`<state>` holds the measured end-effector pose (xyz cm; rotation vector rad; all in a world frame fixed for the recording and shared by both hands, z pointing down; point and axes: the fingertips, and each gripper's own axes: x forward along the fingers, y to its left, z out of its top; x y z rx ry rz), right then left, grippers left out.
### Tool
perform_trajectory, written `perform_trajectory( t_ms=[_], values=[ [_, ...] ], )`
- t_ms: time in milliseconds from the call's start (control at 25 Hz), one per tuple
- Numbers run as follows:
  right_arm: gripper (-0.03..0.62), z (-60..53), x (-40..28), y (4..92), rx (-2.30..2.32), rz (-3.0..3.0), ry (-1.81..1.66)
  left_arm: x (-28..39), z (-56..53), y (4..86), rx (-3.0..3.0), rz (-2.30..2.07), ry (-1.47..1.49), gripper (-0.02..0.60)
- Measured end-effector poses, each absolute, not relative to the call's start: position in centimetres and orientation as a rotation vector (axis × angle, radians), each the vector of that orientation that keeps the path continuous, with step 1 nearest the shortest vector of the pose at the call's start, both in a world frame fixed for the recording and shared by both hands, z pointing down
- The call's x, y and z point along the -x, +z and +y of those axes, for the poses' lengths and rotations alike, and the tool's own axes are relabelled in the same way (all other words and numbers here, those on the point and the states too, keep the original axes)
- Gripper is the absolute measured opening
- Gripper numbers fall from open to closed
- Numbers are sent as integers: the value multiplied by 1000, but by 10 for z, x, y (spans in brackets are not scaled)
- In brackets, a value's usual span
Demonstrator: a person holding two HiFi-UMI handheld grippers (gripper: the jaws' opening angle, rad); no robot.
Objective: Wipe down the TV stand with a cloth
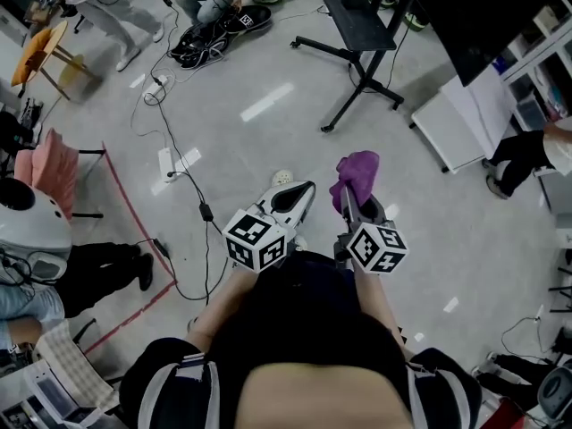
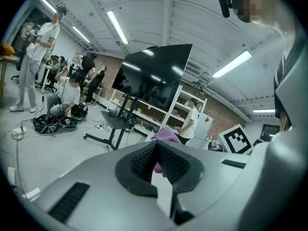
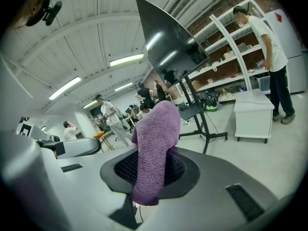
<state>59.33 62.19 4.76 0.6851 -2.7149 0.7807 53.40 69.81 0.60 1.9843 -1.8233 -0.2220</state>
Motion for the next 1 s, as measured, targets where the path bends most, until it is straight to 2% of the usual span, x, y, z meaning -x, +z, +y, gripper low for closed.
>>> perform_trajectory(
  t_ms=[560,1000],
  values=[
    [89,561,-539,43,-649,-2698,776,-478,631,0,-1931,-1843,-203,5],
    [89,493,-475,28,-715,-2681,802,-405,570,-20,-1947,-1827,-224,6]
  ],
)
